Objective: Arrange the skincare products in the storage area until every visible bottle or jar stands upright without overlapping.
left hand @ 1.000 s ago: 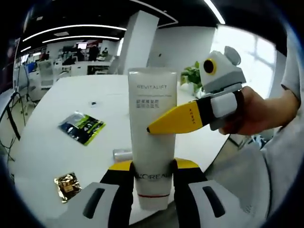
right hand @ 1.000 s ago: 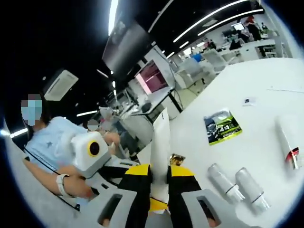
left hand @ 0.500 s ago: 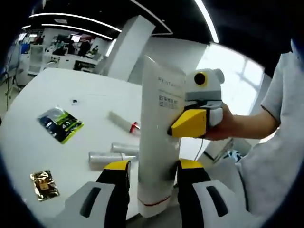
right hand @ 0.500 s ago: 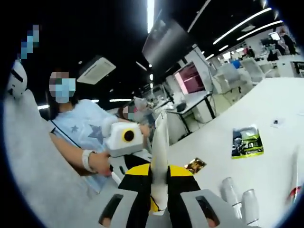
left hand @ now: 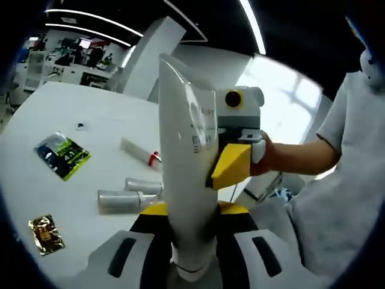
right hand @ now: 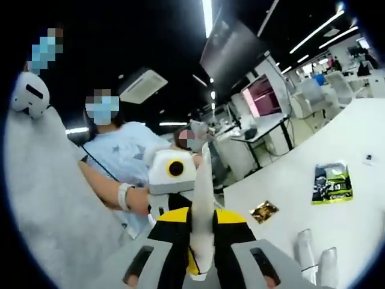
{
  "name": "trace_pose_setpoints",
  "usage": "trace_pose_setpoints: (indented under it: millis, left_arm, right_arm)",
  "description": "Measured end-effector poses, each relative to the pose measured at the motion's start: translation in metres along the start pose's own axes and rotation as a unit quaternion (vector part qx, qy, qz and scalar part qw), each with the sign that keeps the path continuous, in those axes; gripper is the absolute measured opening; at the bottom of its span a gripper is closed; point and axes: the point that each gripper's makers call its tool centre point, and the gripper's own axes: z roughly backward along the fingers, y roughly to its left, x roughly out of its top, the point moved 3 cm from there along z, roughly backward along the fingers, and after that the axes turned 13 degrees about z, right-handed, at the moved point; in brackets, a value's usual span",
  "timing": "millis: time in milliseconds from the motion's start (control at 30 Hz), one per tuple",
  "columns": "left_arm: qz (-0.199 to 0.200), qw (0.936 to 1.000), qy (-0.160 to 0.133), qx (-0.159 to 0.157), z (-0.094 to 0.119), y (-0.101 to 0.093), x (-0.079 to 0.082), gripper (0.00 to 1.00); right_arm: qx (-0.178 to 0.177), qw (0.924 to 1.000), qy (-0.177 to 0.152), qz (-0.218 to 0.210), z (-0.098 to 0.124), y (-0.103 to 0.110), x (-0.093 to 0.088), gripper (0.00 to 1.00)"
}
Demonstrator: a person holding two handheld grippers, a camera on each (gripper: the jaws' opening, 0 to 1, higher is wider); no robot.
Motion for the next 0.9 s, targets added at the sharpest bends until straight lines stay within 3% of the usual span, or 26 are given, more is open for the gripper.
trace_pose_setpoints:
  millis: [67,167,233,333,433,533,700,900]
  left_arm:
    - [-0.029,0.9988,0.0,0.04,0.001,0.008,0.0,0.2]
    - [-0.042,0.996,-0.004,0.079,0.001,0.017,0.002,0.19]
    - [-0.038,0.9956,-0.008,0.085,0.002,0.019,0.004,0.19]
    - [-0.05,0.9919,-0.013,0.116,0.003,0.025,0.005,0.19]
    - [-0.066,0.9819,-0.003,0.178,0.009,0.042,0.004,0.18]
    - [-0.088,0.9725,0.005,0.216,0.011,0.048,0.002,0.18]
    - [-0.136,0.9538,0.03,0.266,0.016,0.055,-0.003,0.18]
    - [-0.149,0.9501,0.037,0.272,0.014,0.057,-0.005,0.18]
  right_arm:
    - [-0.021,0.9997,0.012,-0.004,-0.006,-0.002,-0.002,0.11]
    - [-0.081,0.9965,0.023,-0.004,-0.014,-0.011,-0.005,0.16]
    - [-0.108,0.9939,0.021,-0.011,-0.017,-0.013,-0.003,0.19]
    - [-0.162,0.9854,0.044,-0.03,-0.021,-0.017,-0.005,0.22]
    - [-0.211,0.972,0.053,-0.089,-0.026,-0.022,-0.011,0.25]
    - [-0.236,0.9624,0.052,-0.123,-0.03,-0.026,-0.014,0.28]
    - [-0.244,0.9581,0.066,-0.134,-0.041,-0.028,-0.021,0.35]
    - [-0.25,0.9548,0.059,-0.151,-0.039,-0.031,-0.026,0.35]
